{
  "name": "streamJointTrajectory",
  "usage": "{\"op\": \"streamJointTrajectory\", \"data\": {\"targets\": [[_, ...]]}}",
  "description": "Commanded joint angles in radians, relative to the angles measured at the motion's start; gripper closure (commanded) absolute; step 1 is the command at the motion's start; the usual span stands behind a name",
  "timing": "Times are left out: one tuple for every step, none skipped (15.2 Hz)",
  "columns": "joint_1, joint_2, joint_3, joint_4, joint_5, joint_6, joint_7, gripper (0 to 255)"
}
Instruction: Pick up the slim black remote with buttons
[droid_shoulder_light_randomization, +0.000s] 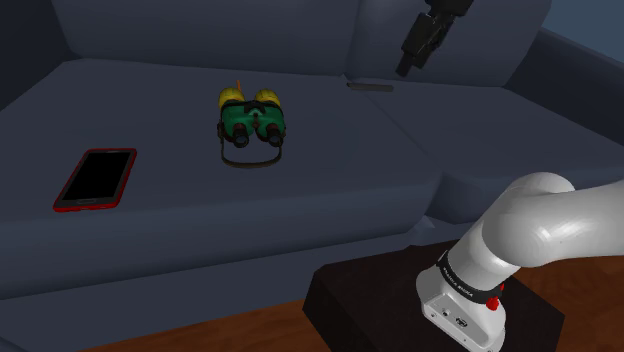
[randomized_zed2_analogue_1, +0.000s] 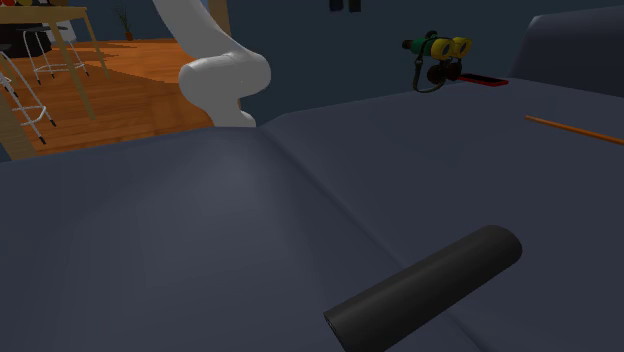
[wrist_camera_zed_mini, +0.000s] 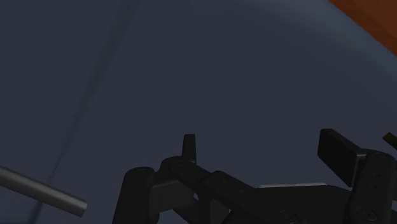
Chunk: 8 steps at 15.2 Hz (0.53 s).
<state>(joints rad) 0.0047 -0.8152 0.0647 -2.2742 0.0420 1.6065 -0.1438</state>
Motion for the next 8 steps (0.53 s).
{"op": "streamJointTrajectory", "data": {"targets": [[0.0,0.0,0.0,0.0,0.0,0.0,0.0,0],[0.001,0.01,-0.024,-0.007,-0.015,0.014,-0.043,0],[0.003,0.022,-0.048,-0.012,-0.031,0.028,-0.086,0],[0.005,0.035,-0.072,-0.015,-0.046,0.042,-0.129,0],[0.007,0.051,-0.096,-0.017,-0.06,0.057,-0.172,0],[0.009,0.068,-0.12,-0.016,-0.074,0.072,-0.214,0],[0.011,0.087,-0.143,-0.014,-0.087,0.088,-0.256,0],[0.013,0.108,-0.166,-0.01,-0.099,0.103,-0.298,0]]}}
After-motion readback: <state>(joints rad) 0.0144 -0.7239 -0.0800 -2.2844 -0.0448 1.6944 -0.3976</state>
